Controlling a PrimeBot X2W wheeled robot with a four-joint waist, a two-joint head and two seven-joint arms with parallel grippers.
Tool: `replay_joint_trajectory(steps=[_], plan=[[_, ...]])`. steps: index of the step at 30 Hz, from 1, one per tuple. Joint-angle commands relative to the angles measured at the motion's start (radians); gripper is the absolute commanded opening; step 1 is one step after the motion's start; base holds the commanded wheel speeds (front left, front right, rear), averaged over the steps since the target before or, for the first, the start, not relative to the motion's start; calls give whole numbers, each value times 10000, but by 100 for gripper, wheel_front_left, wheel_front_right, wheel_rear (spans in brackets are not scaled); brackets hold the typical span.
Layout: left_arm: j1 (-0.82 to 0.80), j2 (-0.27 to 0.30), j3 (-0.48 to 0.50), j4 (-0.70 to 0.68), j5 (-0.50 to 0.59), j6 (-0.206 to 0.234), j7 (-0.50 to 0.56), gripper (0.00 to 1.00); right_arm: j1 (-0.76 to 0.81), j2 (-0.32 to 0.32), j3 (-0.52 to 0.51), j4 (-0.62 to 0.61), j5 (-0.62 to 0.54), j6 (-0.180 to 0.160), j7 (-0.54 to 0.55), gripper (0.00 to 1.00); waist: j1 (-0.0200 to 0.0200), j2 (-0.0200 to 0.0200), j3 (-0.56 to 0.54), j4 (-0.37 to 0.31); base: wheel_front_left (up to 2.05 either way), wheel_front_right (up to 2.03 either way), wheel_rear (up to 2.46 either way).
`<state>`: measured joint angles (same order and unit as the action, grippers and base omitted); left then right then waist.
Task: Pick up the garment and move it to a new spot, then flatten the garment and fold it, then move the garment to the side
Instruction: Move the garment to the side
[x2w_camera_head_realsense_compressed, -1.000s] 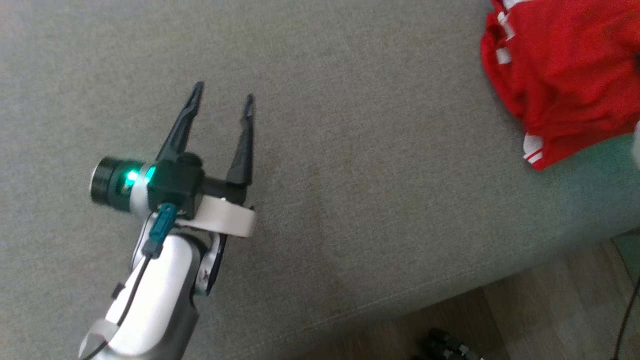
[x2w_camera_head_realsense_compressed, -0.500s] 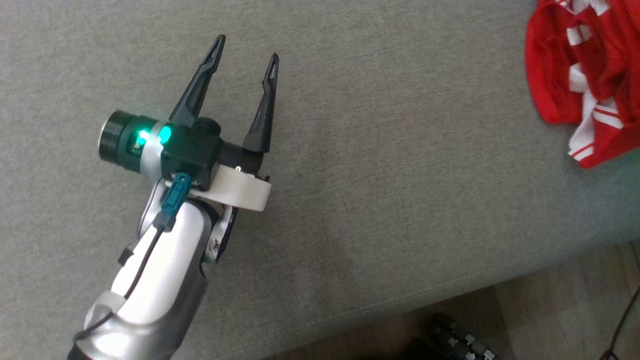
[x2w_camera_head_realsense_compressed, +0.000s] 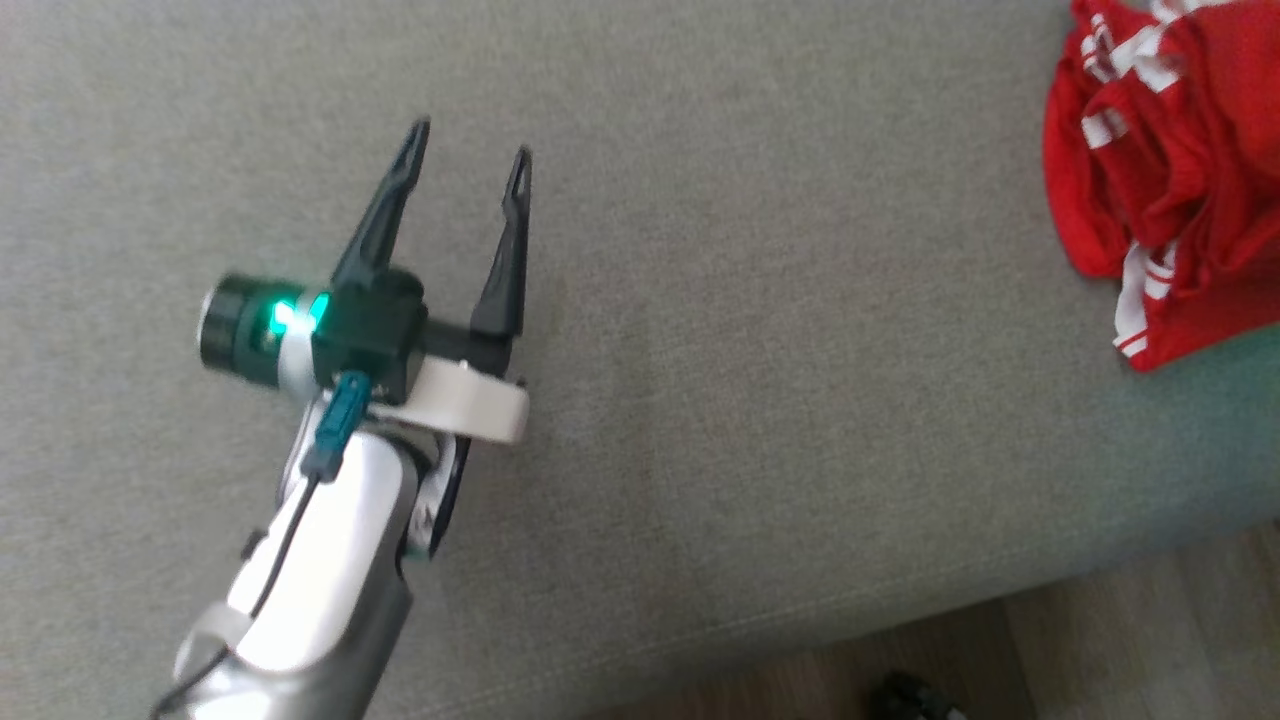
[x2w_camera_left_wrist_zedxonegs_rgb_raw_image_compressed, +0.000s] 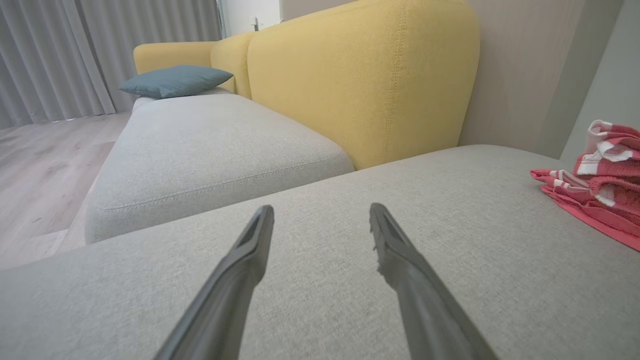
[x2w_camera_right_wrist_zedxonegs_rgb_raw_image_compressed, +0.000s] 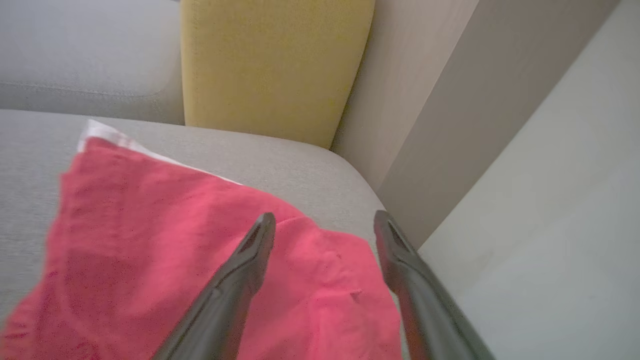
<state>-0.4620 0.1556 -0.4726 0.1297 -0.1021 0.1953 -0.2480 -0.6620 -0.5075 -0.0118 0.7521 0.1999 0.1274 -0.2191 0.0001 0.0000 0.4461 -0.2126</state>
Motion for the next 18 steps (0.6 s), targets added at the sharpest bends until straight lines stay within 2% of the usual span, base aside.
replay_joint_trajectory(steps=[1,6,11,18], plan=[[172,130,343,-288,-71,98,-65,100,631,-1,-66,-605,42,33,-160,100,-1,0,-438,109,0,0,0],[926,224,608,-269,-333,382,-95,100,1989,1053,-111,-2565,-7,33,-179,100,-1,0,-1221,215,0,0,0],[1685,354,920,-297,-623,637,-108,100,3203,2155,261,-4509,31,33,320,100,-1,0,-1847,461,0,0,0],[2424,473,1300,-454,-903,947,-121,100,4314,3504,661,-6244,52,33,907,100,-1,0,-2471,1112,0,0,0]])
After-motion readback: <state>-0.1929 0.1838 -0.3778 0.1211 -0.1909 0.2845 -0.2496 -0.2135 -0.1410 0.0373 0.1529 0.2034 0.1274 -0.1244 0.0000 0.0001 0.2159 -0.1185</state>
